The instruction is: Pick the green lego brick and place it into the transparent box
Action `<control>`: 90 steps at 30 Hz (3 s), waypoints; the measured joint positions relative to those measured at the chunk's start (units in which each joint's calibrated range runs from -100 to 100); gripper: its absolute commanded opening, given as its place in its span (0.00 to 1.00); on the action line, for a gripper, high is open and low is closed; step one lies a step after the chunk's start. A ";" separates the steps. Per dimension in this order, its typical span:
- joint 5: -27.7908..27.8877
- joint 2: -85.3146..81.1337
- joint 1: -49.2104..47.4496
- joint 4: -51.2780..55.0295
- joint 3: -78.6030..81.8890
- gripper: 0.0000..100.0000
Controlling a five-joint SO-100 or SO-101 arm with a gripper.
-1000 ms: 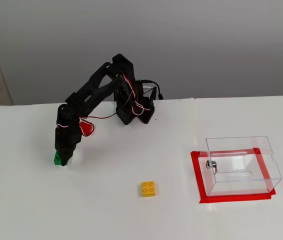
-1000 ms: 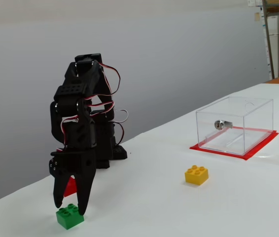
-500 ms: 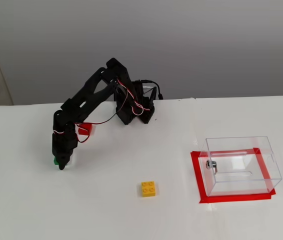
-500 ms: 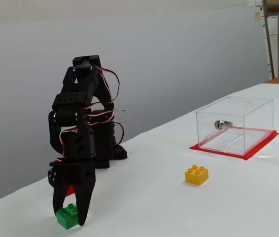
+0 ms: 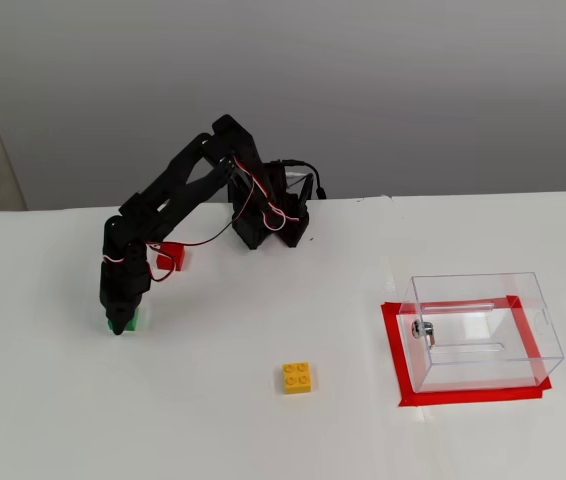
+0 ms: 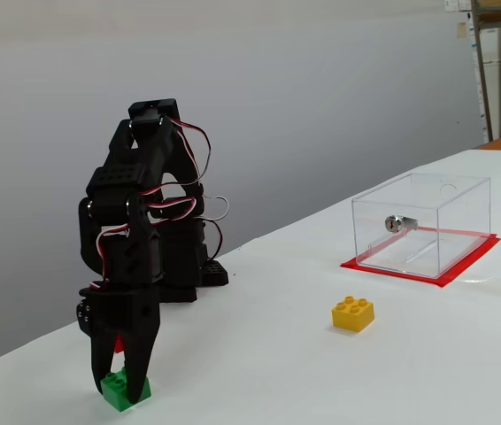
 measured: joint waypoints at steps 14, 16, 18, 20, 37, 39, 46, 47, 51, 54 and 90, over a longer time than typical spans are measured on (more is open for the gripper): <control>0.00 0.08 0.11 -0.09 -0.26 0.08; 0.00 0.08 0.11 -0.09 -0.35 0.08; 0.00 -0.42 0.00 -0.09 -0.35 0.08; 0.00 -1.69 -0.32 -0.09 -0.35 0.08; 0.20 -27.23 -10.15 1.46 11.47 0.09; 0.78 -30.78 -12.50 2.74 12.89 0.08; 4.64 -39.15 -21.79 7.28 13.24 0.08; 5.37 -40.17 -22.76 7.88 13.24 0.08; 8.26 -44.14 -27.99 10.88 10.41 0.08; 9.92 -47.27 -33.55 13.88 6.88 0.08; 13.29 -78.56 -96.15 22.11 13.86 0.08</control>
